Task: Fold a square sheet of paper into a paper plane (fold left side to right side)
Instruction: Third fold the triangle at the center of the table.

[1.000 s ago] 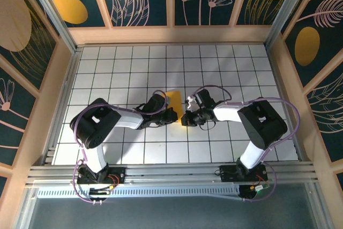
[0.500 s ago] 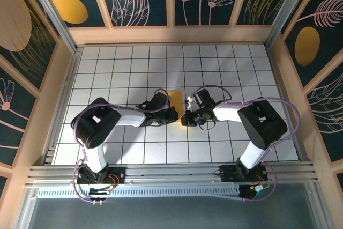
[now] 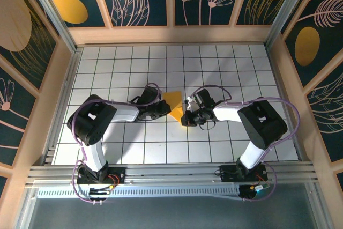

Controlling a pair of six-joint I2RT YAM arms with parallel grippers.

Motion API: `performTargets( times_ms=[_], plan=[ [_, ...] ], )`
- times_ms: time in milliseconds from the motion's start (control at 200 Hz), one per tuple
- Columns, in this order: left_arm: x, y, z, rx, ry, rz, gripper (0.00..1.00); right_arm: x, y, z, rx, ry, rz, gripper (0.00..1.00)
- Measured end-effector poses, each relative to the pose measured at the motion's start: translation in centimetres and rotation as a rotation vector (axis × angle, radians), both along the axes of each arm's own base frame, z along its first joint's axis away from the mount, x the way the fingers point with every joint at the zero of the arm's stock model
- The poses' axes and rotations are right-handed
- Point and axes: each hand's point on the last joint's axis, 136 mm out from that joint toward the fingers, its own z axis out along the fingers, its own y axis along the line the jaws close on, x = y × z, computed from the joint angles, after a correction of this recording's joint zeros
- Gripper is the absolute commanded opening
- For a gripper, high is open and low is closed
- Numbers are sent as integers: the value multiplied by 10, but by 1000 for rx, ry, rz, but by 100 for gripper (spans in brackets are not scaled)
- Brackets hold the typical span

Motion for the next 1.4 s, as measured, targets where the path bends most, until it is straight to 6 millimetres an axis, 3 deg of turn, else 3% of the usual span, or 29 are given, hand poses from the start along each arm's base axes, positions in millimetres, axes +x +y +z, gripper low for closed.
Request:
performTargets(
  times_ms=[415,601,691,781,956,1136,1401],
  plan=[
    [34,57,3,24,-66,135,10,0,0,0,-1,2,0,0],
    [15,85,16,68,-104,178,7,0,0,0,-3,4,0,0],
    [4,78,31,41,-139,148,7,0,0,0,-3,4,0,0],
    [-8,55,42,-3,-162,76,7,0,0,0,-3,4,0,0],
    [-26,13,38,-58,-143,-51,7,0,0,0,-2,3,0,0],
    [-19,-5,23,-75,-105,-72,8,0,0,0,-3,3,0,0],
    [-8,-11,15,-59,-93,-66,6,0,0,1,-3,3,0,0]
  ],
)
